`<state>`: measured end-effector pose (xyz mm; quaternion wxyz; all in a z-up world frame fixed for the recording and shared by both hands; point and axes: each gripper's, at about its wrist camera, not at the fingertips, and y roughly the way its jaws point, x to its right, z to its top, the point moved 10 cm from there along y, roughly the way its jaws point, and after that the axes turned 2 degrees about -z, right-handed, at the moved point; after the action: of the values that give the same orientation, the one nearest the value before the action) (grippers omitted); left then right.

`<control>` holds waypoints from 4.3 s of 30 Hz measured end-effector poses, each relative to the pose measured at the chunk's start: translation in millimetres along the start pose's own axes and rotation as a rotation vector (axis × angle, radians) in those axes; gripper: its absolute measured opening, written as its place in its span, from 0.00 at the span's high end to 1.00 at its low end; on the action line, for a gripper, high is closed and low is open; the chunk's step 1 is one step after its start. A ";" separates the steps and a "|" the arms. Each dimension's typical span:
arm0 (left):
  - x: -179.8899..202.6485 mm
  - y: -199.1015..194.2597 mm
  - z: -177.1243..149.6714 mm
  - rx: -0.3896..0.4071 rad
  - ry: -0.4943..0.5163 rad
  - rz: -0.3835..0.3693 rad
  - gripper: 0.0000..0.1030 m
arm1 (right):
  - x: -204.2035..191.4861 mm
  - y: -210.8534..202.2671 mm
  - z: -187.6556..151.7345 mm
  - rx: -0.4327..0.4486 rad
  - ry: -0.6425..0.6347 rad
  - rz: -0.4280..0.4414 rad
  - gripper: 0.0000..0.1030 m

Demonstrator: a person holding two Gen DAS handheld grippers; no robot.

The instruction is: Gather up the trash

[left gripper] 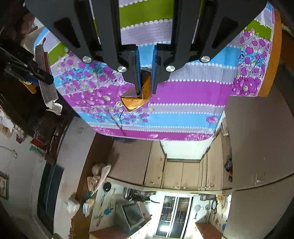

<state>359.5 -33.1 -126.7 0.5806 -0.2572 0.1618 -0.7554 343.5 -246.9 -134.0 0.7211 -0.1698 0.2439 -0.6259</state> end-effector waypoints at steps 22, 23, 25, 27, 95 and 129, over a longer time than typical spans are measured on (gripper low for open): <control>299.3 -23.9 38.9 0.023 0.223 -0.438 0.91 | 222.8 -214.6 20.5 0.227 0.163 -0.504 0.60; 318.0 -24.5 37.7 0.012 0.232 -0.468 0.91 | 235.4 -224.1 19.9 0.226 0.174 -0.522 0.60; 346.7 -25.8 31.9 -0.002 0.252 -0.510 0.91 | 265.7 -242.0 15.5 0.212 0.205 -0.559 0.60; 370.9 -24.7 27.0 -0.023 0.269 -0.543 0.91 | 293.8 -254.6 10.8 0.192 0.235 -0.581 0.60; 477.9 64.3 -65.5 -0.305 0.439 -0.477 0.57 | 433.8 -187.8 -96.6 -0.138 0.491 -0.531 0.45; 260.4 -68.4 -31.0 0.090 0.321 -0.244 0.05 | 135.6 -287.6 -80.1 0.345 0.162 -0.589 0.05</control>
<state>236.9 -266.2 -62.5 0.4626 -0.1247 0.1860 -0.8578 75.8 -421.4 -60.5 0.5059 -0.0584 0.1317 -0.8505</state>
